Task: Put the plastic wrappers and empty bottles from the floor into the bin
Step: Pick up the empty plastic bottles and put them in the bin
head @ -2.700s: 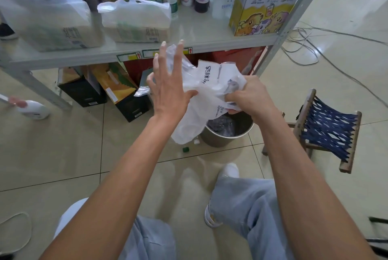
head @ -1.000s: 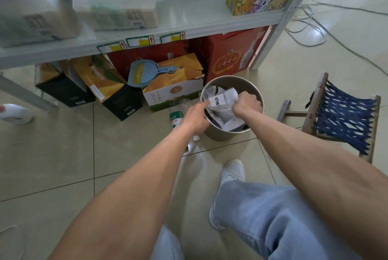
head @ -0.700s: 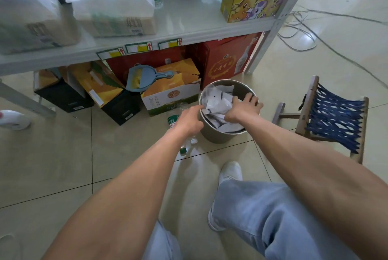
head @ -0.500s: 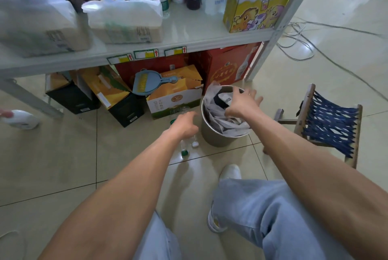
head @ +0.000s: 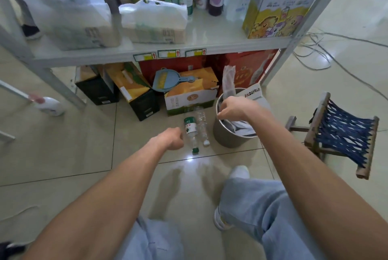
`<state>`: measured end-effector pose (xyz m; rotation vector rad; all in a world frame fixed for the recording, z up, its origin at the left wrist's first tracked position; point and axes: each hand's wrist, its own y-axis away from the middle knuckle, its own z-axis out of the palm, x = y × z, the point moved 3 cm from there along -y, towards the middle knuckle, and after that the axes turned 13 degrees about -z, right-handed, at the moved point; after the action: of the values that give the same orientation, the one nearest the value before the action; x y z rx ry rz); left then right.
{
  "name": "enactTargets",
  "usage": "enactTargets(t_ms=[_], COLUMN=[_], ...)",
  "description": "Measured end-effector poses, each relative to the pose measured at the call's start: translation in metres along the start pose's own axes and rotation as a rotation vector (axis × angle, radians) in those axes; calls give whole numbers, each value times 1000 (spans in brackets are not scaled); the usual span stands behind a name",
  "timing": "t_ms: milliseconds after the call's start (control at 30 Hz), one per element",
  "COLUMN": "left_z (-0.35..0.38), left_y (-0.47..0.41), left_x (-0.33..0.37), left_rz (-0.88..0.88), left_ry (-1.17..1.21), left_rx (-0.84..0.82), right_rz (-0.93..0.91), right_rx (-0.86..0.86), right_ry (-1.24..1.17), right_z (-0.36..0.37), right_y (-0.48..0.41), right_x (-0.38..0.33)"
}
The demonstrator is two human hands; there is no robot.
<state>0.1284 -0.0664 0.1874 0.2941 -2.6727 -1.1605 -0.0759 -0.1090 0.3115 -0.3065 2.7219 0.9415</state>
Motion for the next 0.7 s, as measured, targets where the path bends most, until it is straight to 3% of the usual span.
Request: enactTargets(t_ms=[233,367,500,700], left_z=[40,58,92,147], left_y=[-66,-124,-178,-225], left_x=[8,38,59,51], left_rz=[-17,13,23,0], left_ry=[-115,38,140,104], left_rx=[-33,-20,-42,-131], right_rz=[32,-15,-26,-154], right_rx=[-69,7,-30,256], right_ry=[93,115,145,140], right_z=[4,2,2,-5], right_y=[-24,-39,-50,-51], right_x=[6,14,24,34])
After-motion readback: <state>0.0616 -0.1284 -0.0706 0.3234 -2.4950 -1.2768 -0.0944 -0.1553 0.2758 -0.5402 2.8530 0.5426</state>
